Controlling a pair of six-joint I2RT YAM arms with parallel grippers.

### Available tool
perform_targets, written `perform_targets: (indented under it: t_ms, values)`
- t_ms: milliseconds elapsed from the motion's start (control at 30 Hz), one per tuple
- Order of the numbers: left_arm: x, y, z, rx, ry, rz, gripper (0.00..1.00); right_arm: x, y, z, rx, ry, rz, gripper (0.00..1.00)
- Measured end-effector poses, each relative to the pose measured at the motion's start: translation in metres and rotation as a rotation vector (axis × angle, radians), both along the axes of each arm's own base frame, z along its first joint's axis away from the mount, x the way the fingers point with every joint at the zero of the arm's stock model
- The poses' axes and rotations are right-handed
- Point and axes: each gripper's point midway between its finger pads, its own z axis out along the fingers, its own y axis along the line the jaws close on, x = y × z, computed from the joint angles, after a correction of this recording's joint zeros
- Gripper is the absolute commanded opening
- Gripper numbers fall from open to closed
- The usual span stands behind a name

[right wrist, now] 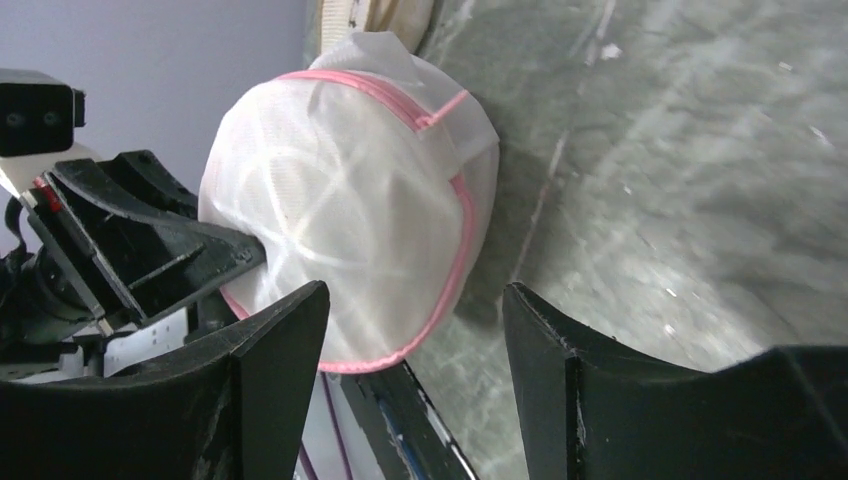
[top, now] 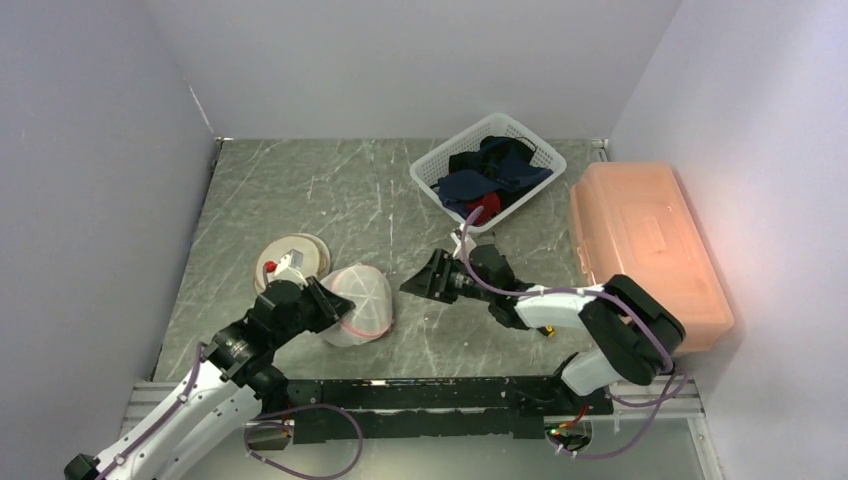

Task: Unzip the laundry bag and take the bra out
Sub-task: Place the laundry bag at the center of the board.

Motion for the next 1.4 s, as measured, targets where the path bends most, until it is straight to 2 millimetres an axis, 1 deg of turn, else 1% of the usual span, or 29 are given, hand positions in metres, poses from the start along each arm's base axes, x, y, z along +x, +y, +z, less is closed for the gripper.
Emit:
perform_targets:
  t_ms: [67,167,267,433,533,600,633,700,800,867,900,967,1000,1067,1100,1133,1167,1200,1233,1267,1300,1333,1400]
  values:
    - [0.0,0.004,0.002,0.02,0.002,0.011,0.1,0.003,0.014,0.002,0.002,-0.003,0.019,0.65]
    - [-0.001,0.007,0.004,0.04,0.0,0.013,0.03,0.007,0.033,0.001,0.01,0.0,0.042,0.65]
    - [-0.003,0.01,0.003,0.049,0.001,0.014,0.03,0.008,0.044,-0.01,0.008,0.031,0.053,0.66]
    - [-0.006,0.012,0.006,0.051,-0.02,0.004,0.03,0.003,0.051,-0.031,0.002,0.096,0.058,0.66]
    - [-0.005,0.008,0.011,0.04,-0.042,-0.016,0.03,0.003,0.051,-0.027,0.013,0.089,0.05,0.68]
    - [-0.003,0.002,0.016,0.029,-0.058,-0.044,0.03,0.002,0.046,-0.016,0.02,0.055,0.035,0.7]
    - [-0.001,-0.004,0.019,0.017,-0.065,-0.064,0.03,0.002,0.04,-0.008,0.018,0.025,0.018,0.71]
    - [0.004,-0.017,0.026,-0.009,-0.07,-0.103,0.03,0.003,0.028,0.016,0.02,-0.051,-0.016,0.72]
    - [0.017,-0.047,0.036,-0.078,-0.074,-0.182,0.03,0.005,0.002,0.07,0.045,-0.209,-0.097,0.74]
    - [0.024,-0.066,0.039,-0.132,-0.071,-0.227,0.03,0.007,-0.019,0.107,0.072,-0.312,-0.156,0.75]
    - [0.027,-0.075,0.04,-0.158,-0.068,-0.247,0.03,0.008,-0.03,0.121,0.082,-0.353,-0.186,0.75]
    - [0.03,-0.092,0.046,-0.222,-0.075,-0.288,0.04,0.011,-0.05,0.136,0.082,-0.404,-0.241,0.75]
    - [0.03,-0.097,0.05,-0.253,-0.087,-0.301,0.04,0.012,-0.059,0.137,0.072,-0.416,-0.265,0.75]
    - [0.029,-0.101,0.058,-0.301,-0.117,-0.316,0.04,0.014,-0.075,0.126,0.035,-0.412,-0.306,0.75]
    - [0.026,-0.101,0.062,-0.32,-0.134,-0.32,0.12,0.013,-0.081,0.114,0.01,-0.397,-0.315,0.75]
    - [0.023,-0.098,0.065,-0.334,-0.149,-0.319,0.29,0.011,-0.083,0.103,-0.012,-0.381,-0.316,0.75]
    - [0.02,-0.095,0.067,-0.341,-0.161,-0.317,0.49,0.009,-0.085,0.091,-0.034,-0.362,-0.311,0.75]
    - [0.016,-0.09,0.07,-0.345,-0.177,-0.308,0.73,0.007,-0.087,0.077,-0.061,-0.337,-0.305,0.75]
    - [0.012,-0.085,0.072,-0.341,-0.188,-0.298,0.9,0.005,-0.088,0.063,-0.087,-0.313,-0.298,0.75]
    - [0.008,-0.078,0.075,-0.34,-0.195,-0.277,0.93,0.003,-0.088,0.051,-0.11,-0.289,-0.287,0.75]
    - [0.004,-0.07,0.078,-0.336,-0.201,-0.254,0.93,0.001,-0.088,0.041,-0.13,-0.268,-0.277,0.75]
    - [0.002,-0.062,0.078,-0.325,-0.202,-0.229,0.93,-0.001,-0.088,0.033,-0.144,-0.251,-0.265,0.75]
    - [-0.003,-0.048,0.073,-0.298,-0.192,-0.181,0.93,-0.002,-0.086,0.025,-0.16,-0.229,-0.25,0.75]
